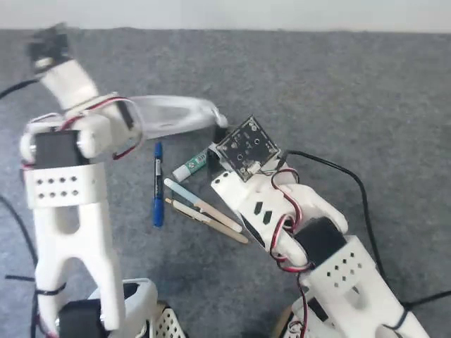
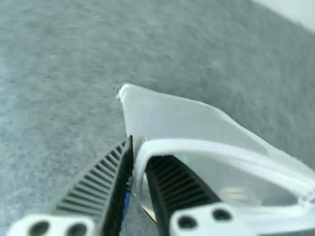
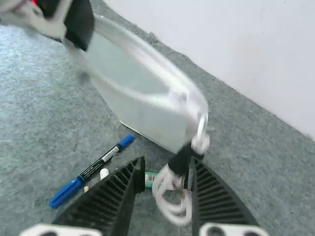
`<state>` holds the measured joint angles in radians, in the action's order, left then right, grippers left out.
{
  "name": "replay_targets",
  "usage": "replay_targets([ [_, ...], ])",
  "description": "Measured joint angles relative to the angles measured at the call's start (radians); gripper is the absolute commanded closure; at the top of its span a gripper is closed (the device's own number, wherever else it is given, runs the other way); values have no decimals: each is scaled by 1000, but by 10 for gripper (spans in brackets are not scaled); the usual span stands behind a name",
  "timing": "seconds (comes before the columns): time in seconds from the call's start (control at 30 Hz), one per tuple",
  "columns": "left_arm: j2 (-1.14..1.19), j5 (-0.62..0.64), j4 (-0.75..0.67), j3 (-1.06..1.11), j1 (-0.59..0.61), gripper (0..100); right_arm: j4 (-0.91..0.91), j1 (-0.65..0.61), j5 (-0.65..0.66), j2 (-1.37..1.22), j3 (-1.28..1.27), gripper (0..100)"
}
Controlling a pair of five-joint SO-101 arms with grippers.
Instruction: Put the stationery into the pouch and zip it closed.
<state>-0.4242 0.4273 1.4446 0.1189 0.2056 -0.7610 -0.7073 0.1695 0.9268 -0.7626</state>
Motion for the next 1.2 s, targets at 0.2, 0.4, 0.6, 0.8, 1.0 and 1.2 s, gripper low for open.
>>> replay_targets([
  [0.2, 0, 72, -3, 0, 106, 991, -32, -32, 0, 31, 0, 858],
  [0.4, 0, 170, -3, 0, 203, 991, -32, -34, 0, 26, 0, 858],
  [0.6, 0, 212, -3, -41, 293, 991, -32, -35, -3, -74, 5, 858],
  [0.8, 0, 226, -3, -44, 338, 991, -21, -43, -3, -195, 21, 858],
  [1.0, 0, 226, -3, -44, 364, 991, 21, -69, -3, -290, 23, 858],
  [1.2, 0, 226, -3, -44, 364, 991, 92, -77, -3, -397, 23, 858],
])
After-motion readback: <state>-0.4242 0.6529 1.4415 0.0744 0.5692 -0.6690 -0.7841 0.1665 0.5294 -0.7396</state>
